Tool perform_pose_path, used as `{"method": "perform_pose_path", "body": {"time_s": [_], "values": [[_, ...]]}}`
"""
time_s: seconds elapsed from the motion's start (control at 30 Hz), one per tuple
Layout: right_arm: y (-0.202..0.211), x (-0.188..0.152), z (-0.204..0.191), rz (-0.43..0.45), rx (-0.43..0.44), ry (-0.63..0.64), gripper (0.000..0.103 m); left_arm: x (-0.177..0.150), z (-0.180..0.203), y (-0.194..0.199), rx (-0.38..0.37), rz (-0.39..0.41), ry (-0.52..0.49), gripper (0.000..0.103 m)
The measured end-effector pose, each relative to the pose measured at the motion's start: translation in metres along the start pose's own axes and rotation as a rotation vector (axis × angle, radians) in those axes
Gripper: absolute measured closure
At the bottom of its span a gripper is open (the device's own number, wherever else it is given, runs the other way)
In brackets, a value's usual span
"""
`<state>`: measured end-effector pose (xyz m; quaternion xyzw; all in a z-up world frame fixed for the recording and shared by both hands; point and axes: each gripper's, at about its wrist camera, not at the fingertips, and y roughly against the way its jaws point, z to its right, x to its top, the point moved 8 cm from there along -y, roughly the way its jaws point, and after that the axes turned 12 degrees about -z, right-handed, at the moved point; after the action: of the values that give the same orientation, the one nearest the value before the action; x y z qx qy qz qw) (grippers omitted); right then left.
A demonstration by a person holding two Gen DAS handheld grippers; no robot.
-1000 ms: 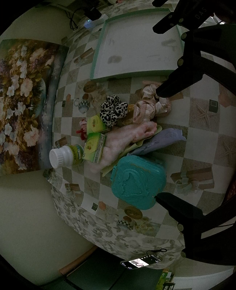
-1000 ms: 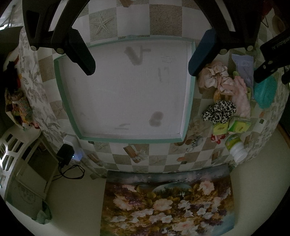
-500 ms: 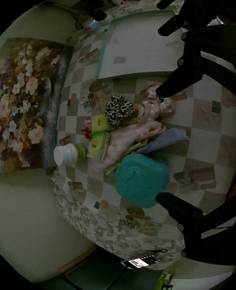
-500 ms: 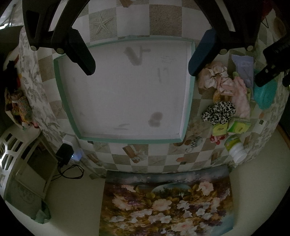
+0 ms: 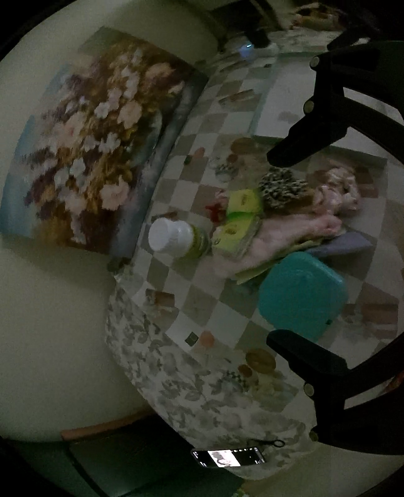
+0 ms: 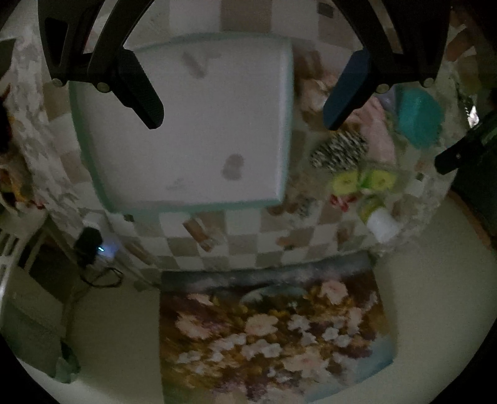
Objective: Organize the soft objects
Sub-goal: 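Grasp the green tissue pack with the left tool while the right tool grasps the leopard scrunchies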
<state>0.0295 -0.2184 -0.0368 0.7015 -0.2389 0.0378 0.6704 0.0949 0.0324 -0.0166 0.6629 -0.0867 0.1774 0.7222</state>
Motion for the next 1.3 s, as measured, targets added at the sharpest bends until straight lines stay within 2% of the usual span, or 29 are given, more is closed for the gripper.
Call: {"method": "perform_pose_path", "body": {"time_s": [0.13,0.3,0.53,0.63,0.77,0.97,1.3], "values": [[-0.005,0.017,-0.021,0.003,0.046,0.039,0.000,0.017,-0.006,-0.008,0.049,0.000,0.028,0.000],[-0.022,0.029,-0.045,-0.032,0.109,0.063,0.000,0.028,-0.007,-0.028,0.004,-0.065,0.067,0.000],[-0.057,0.043,-0.070,-0.103,0.162,0.082,0.001,0.046,-0.003,-0.057,0.002,-0.102,0.134,0.000],[-0.074,0.047,-0.080,-0.147,0.183,0.093,0.004,0.054,-0.001,-0.071,0.019,-0.127,0.111,0.000],[-0.099,0.049,-0.089,-0.218,0.218,0.079,0.006,0.057,-0.001,-0.093,0.054,-0.201,0.095,0.000],[-0.127,0.050,-0.105,-0.291,0.236,0.098,0.007,0.064,-0.004,-0.115,0.163,-0.246,0.025,0.000],[-0.156,0.039,-0.124,-0.365,0.266,0.172,0.012,0.062,0.005,-0.137,0.176,-0.294,-0.041,0.000]]}}
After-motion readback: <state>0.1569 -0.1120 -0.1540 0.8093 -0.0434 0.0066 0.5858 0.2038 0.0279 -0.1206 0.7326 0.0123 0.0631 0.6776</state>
